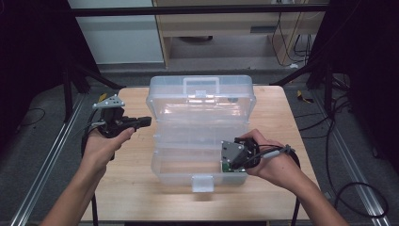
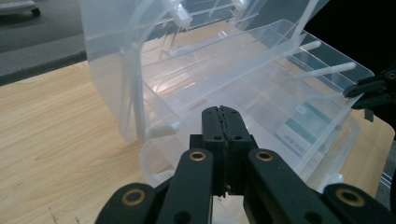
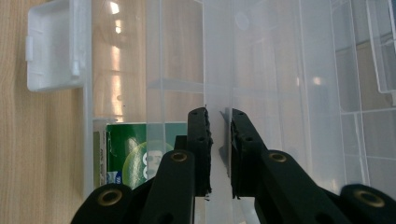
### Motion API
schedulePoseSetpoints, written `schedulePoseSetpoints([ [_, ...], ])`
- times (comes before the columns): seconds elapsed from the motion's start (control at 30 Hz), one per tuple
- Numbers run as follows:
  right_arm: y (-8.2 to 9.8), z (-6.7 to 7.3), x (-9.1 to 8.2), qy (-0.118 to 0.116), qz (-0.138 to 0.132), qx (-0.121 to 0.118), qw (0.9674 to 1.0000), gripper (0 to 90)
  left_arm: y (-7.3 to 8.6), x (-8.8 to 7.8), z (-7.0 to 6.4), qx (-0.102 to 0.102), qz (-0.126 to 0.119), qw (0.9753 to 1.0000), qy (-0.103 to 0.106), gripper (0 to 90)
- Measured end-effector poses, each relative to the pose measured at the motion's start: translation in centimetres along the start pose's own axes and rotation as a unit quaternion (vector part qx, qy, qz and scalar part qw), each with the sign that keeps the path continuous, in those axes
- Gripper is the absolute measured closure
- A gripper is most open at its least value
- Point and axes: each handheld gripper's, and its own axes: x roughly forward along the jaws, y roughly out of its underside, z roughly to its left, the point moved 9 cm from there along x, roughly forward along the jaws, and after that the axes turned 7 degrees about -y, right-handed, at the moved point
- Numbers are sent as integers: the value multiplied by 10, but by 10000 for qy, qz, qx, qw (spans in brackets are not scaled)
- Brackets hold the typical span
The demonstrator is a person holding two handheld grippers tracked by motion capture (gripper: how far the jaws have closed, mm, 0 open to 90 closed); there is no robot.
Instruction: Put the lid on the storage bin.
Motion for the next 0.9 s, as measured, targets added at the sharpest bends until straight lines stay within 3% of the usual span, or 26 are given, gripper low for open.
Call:
schedulePoseSetpoints([
  [0.9,1,9,1,12,115,-66,9999,803,-3,1,-3,-88,-89,9999,56,900],
])
